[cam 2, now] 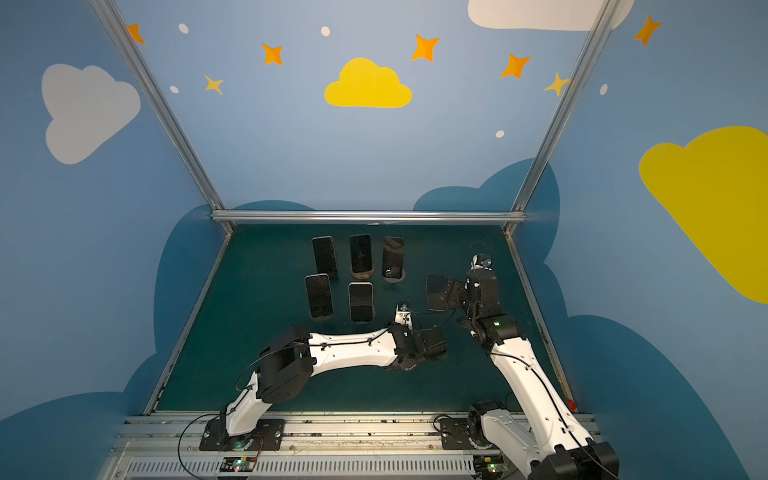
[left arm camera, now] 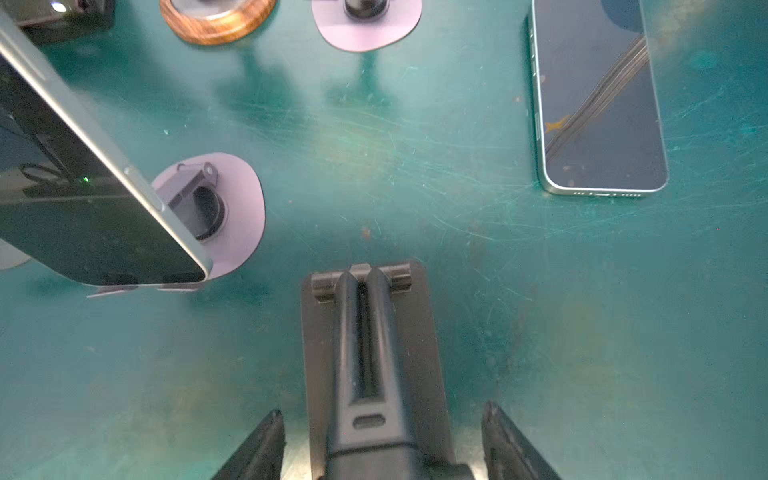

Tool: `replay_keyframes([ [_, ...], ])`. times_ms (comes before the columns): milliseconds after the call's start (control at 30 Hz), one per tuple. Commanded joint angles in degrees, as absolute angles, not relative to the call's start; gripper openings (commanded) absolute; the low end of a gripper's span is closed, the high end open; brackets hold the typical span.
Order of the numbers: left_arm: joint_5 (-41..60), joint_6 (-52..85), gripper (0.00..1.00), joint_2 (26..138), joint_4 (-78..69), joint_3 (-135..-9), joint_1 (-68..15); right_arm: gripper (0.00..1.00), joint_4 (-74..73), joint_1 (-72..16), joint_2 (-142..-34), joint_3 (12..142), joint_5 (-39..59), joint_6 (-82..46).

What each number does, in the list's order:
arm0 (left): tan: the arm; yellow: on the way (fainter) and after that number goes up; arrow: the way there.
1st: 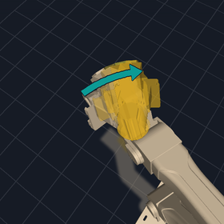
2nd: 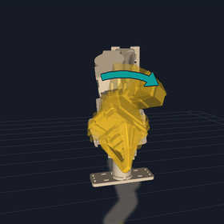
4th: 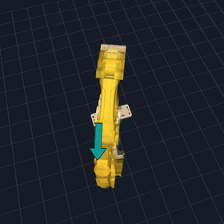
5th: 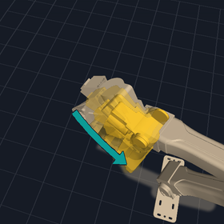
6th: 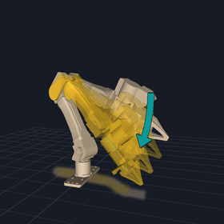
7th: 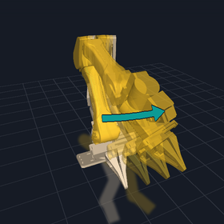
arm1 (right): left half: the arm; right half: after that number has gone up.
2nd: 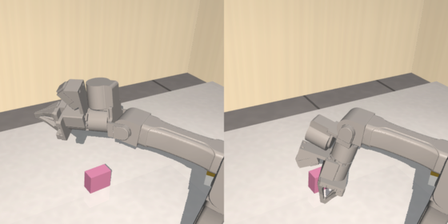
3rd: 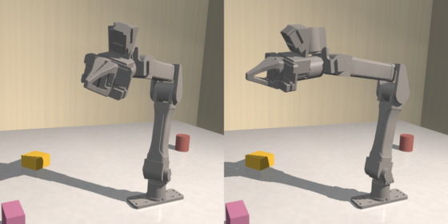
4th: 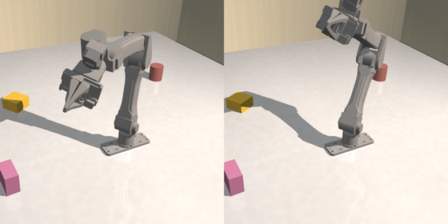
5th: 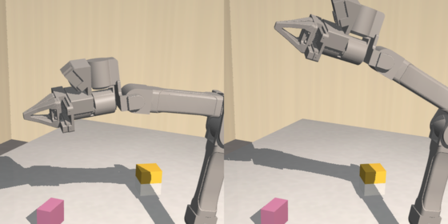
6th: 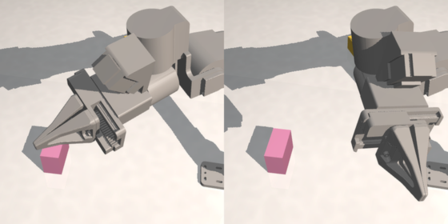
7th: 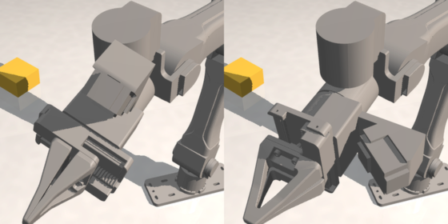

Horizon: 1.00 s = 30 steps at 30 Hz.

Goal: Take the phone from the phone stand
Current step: 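Close the left gripper on the empty black folding stand and lift it, then carry the black stand with the left gripper toward the far table corner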

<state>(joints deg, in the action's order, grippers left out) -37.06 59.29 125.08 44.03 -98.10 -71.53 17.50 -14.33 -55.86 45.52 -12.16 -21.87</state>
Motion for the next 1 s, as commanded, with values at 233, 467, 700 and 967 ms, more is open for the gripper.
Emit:
replay_keyframes([
  [233, -45.1, 48.3, 0.58, 117.4, 43.6, -97.2, -76.5, 0.88, 16.1, -14.1, -54.1, 44.6, -11.1, -22.6],
  [467, -47.1, 44.5, 0.57, 110.6, 46.4, -95.4, -76.8, 0.88, 16.6, -14.1, -52.9, 44.5, -11.7, -22.6],
  [700, -50.8, 44.8, 0.55, 99.9, 53.5, -93.4, -74.9, 0.88, 16.5, -14.1, -53.3, 44.6, -10.8, -22.9],
  [967, -51.6, 40.6, 0.54, 84.2, 55.0, -87.6, -66.2, 0.88, 16.2, -14.1, -53.2, 44.5, -9.9, -23.1],
])
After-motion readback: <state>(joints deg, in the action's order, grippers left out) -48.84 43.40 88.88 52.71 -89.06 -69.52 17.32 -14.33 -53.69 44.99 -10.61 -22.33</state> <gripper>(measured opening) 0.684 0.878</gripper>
